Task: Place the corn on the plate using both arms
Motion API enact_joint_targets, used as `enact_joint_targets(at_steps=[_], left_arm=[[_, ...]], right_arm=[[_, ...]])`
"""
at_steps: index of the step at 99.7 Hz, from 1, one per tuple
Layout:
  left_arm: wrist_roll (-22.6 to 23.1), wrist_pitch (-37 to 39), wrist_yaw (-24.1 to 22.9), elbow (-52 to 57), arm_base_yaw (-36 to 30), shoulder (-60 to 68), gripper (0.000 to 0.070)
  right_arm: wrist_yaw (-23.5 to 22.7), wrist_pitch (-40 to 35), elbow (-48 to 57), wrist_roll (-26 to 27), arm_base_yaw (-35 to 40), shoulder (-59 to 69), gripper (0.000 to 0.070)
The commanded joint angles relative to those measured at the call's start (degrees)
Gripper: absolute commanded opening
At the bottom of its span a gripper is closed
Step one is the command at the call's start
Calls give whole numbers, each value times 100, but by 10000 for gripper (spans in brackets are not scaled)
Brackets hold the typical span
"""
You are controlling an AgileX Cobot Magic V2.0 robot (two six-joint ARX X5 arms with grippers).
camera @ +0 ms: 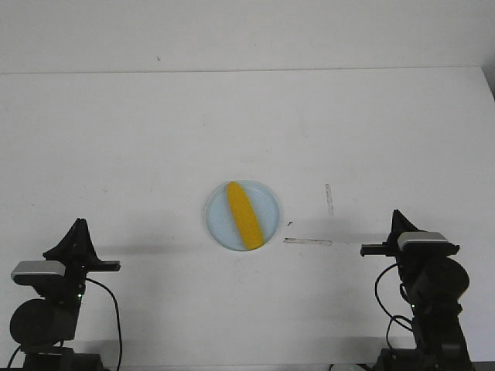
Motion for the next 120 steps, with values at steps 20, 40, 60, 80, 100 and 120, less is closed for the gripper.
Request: enact_joint_targets(at_steps=[20, 40, 60, 80, 100, 120], left_arm=[[7, 66, 11, 11, 7, -7, 1], [7, 66, 9, 11, 7, -4, 1], [7, 66, 9, 11, 7, -7, 1], [7, 66, 9, 11, 7, -4, 1], [7, 66, 9, 11, 7, -4, 1], [7, 66, 11, 11, 7, -7, 1]], right_arm=[[-61, -81, -142, -24, 9, -1174, 6], [-103, -76, -142, -26, 9, -1742, 6], [-103, -35, -140, -26, 9, -1886, 6], [-103, 70, -138, -26, 9, -1884, 6], [-103, 85, -138, -26, 9, -1884, 6], [-103, 85, -138, -26, 9, -1884, 6]])
